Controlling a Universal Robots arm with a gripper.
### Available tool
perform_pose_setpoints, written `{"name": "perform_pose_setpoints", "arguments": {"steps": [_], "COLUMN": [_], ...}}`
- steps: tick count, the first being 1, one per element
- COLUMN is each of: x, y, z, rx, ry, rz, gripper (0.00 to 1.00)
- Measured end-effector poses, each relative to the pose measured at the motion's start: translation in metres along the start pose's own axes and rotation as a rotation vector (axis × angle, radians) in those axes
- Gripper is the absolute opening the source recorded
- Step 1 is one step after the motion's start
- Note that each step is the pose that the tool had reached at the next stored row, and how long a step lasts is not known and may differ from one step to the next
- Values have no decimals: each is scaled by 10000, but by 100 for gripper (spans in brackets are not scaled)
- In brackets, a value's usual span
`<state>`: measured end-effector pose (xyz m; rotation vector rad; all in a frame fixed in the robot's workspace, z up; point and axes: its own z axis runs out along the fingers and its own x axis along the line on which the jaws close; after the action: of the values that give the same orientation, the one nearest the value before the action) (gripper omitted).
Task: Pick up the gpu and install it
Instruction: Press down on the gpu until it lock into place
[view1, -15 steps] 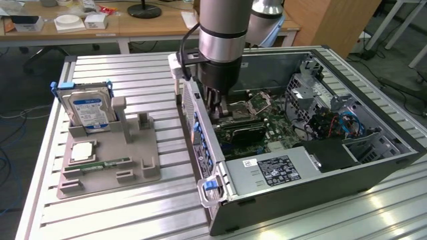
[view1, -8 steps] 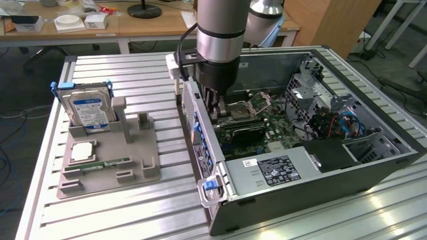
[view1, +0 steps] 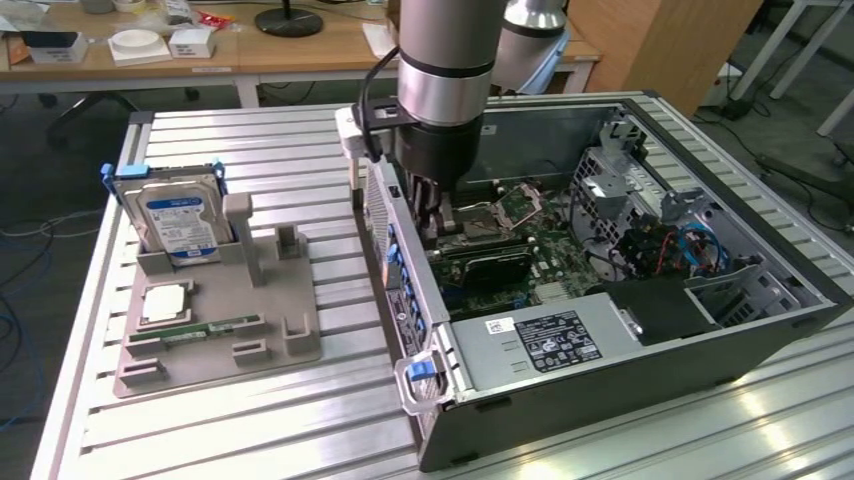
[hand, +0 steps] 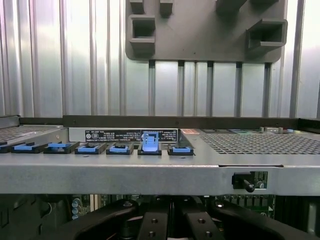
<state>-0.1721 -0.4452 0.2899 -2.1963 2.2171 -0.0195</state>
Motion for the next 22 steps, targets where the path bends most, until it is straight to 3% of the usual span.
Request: {"name": "perform_pose_setpoints", "arguments": {"steps": [3, 15, 22], "x": [20, 23, 23], "y": [-4, -8, -131], "z": [-1, 7, 11], "rx": [-41, -42, -101], "ry": [1, 0, 1], "rz": [0, 0, 0], "gripper": [10, 10, 10]}}
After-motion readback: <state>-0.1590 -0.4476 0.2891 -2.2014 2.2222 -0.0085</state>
